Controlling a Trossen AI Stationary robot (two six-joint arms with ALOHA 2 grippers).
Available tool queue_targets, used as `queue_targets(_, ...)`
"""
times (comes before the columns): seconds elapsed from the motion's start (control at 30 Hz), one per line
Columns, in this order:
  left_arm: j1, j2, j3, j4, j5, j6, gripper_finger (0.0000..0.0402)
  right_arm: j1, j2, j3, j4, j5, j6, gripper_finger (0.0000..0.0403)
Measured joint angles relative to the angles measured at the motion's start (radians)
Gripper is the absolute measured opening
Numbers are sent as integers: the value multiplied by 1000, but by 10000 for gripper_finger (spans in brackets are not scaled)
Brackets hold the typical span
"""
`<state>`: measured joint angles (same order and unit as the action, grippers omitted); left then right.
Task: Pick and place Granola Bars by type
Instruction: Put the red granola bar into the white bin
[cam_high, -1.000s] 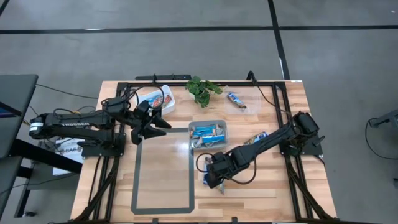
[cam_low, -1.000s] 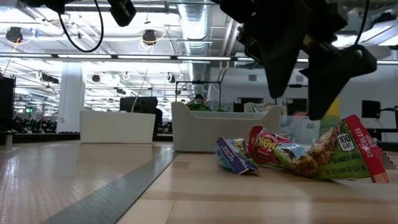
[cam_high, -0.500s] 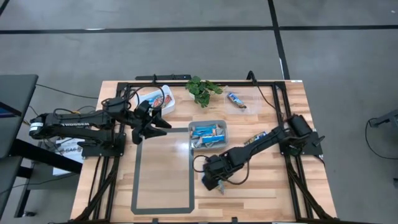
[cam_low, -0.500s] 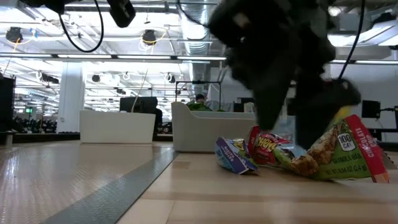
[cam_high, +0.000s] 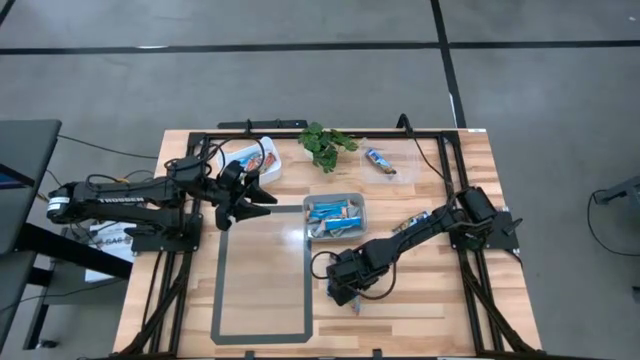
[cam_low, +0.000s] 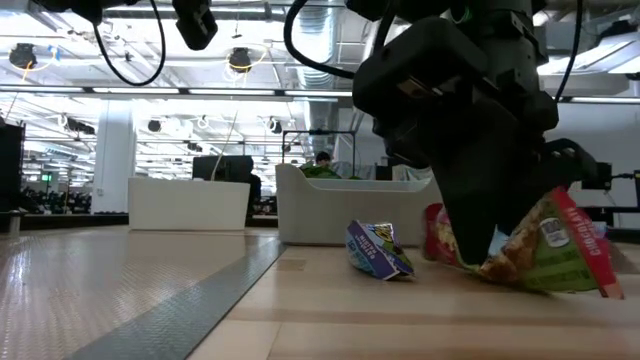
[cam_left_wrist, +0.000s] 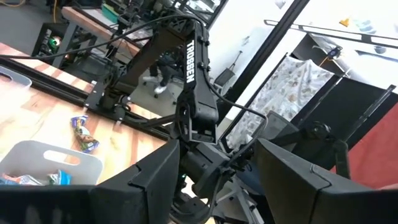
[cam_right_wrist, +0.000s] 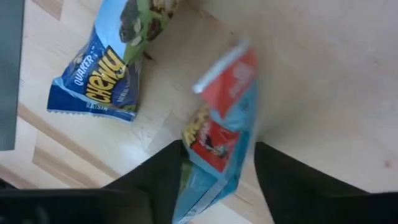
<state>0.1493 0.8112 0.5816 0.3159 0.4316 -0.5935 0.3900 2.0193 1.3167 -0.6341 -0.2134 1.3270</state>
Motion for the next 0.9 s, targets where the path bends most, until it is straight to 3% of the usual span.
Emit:
queue_targets(0.37, 0, 0, 0, -12, -2, 8, 203, -6, 8, 30, 60, 10, -29, 71)
queue_targets(0.9, 0, 0, 0, -247, -10, -13, 203, -68, -11, 277, 77, 96, -220, 43)
